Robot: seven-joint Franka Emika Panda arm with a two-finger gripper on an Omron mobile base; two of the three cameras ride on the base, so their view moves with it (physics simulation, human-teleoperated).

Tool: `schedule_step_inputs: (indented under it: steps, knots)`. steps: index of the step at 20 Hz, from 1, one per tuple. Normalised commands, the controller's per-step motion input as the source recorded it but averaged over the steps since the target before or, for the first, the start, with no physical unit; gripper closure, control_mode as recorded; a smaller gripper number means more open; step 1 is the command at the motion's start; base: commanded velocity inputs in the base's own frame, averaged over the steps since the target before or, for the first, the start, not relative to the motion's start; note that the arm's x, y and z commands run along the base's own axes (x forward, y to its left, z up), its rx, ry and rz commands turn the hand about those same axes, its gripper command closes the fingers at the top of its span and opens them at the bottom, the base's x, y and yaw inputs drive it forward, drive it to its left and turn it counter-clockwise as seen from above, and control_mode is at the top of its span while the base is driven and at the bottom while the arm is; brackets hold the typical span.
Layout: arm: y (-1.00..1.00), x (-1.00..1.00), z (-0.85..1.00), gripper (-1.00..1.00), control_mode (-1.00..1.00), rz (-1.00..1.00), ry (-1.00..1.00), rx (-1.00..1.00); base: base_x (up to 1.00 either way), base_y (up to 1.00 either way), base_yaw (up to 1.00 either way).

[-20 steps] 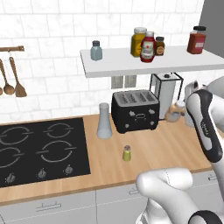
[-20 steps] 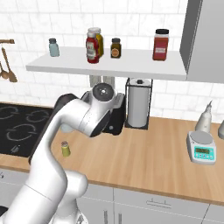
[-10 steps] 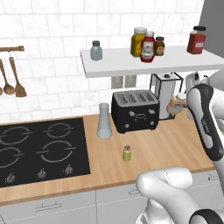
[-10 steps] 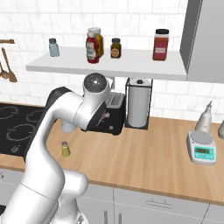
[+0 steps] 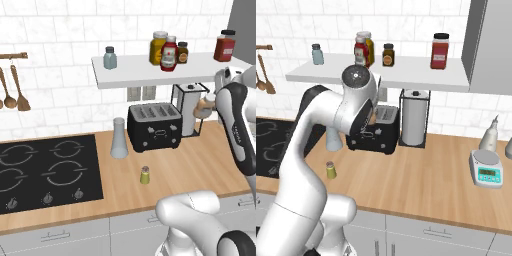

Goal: Put the shaker and condiment bottle from the counter next to their counterparts in the cabinet.

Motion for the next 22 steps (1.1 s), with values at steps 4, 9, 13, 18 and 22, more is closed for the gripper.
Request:
schedule_step_inputs:
  steps: [4, 9, 13, 18, 22]
  knots:
    - [0.0, -0.01, 0.49, 1.0, -1.0, 0.0, 0.0, 0.02, 0.0, 0.0, 0.0]
    - [0.0, 0.0, 0.44, 1.0, -1.0, -0.04, 0.07, 0.08, 0.0, 0.0, 0.0]
    - [0.0, 0.0, 0.43, 1.0, -1.0, -0.05, 0.12, 0.07, 0.0, 0.0, 0.0]
    - [0.0, 0.0, 0.35, 1.0, -1.0, -0.07, 0.13, 0.03, 0.0, 0.0, 0.0]
    - [0.0, 0.0, 0.34, 1.0, -1.0, -0.07, 0.11, 0.07, 0.0, 0.0, 0.0]
